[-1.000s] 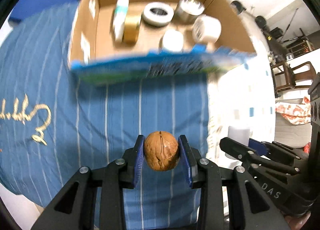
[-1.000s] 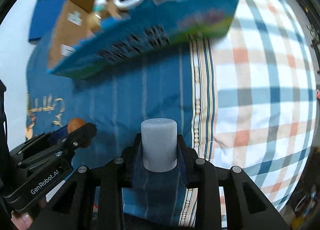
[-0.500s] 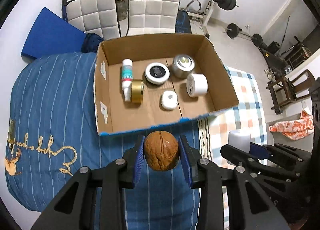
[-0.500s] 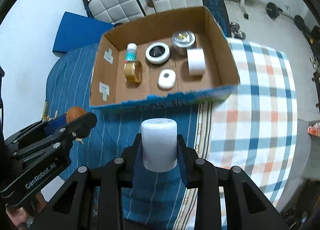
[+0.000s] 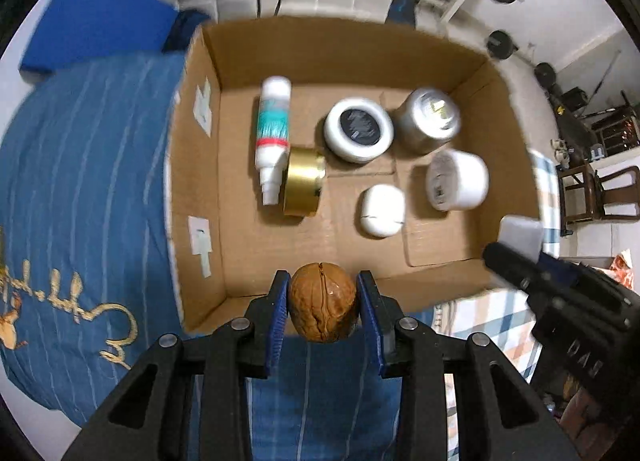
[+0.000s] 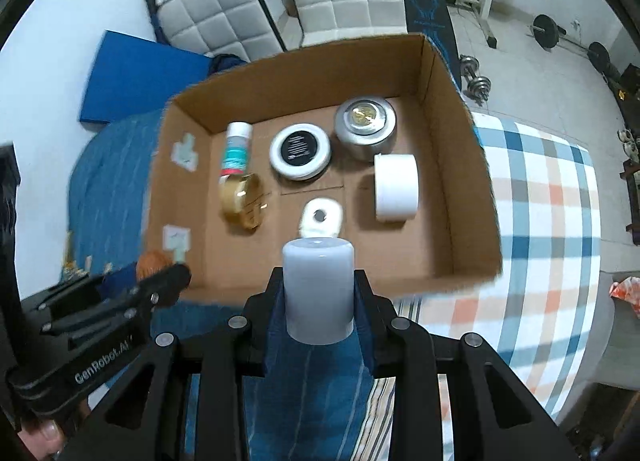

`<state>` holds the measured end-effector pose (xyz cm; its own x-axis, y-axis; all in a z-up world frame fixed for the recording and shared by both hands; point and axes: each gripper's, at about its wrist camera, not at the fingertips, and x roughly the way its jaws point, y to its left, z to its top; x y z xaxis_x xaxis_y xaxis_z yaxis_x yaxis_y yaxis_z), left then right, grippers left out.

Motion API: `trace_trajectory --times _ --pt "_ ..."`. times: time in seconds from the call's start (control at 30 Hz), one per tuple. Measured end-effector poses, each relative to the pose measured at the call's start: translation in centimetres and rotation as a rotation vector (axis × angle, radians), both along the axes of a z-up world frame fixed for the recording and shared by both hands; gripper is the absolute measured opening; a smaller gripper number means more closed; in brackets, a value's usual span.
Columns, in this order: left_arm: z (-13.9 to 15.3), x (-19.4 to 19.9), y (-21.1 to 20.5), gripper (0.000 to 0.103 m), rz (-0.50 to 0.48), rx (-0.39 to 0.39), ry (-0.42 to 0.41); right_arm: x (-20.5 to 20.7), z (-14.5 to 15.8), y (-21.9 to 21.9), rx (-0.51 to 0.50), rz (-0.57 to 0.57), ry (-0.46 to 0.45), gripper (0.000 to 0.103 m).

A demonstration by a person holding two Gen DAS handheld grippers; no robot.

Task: Organize rigid objects
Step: 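Lift the walnut and white cylinder and carry them over the box, then lower the walnut and white cylinder into the box and open both tools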

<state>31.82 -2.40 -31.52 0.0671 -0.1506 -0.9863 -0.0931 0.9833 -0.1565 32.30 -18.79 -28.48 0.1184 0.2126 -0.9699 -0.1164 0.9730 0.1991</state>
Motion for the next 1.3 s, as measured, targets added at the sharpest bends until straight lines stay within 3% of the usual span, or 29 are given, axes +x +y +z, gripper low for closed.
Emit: trace_trajectory --times 0.13,0.37,0.7,0.97,1.07,1.2,1.3 --pt "-3.5 1.1 0.6 0.031 0.013 -0.013 0.083 2.5 -4.2 0.6 -0.046 0.016 0.078 0.034" --pt "-7.1 1.9 0.1 0.031 -0.004 -0.009 0.153 4.2 -9.8 1.5 -0.124 0.052 0.179 0.034" --pt "-9.5 2.1 -0.6 0.031 -0.033 0.006 0.201 5.2 -13.5 1.6 -0.171 0.041 0.267 0.035" --pt "-8.3 2.6 -0.2 0.032 -0.019 0.001 0.201 6.2 -13.8 2.2 -0.174 0.033 0.28 0.036" --pt "-6.5 2.6 -0.5 0.035 -0.022 0.019 0.173 6.4 -13.2 2.3 -0.173 0.029 0.273 0.045" --pt "-4.1 2.2 -0.7 0.037 -0.024 0.031 0.135 6.3 -11.7 2.6 -0.183 0.039 0.234 0.049" --pt "-2.1 1.9 -0.5 0.044 -0.014 0.039 0.097 5.9 -10.2 2.9 -0.191 0.048 0.204 0.053"
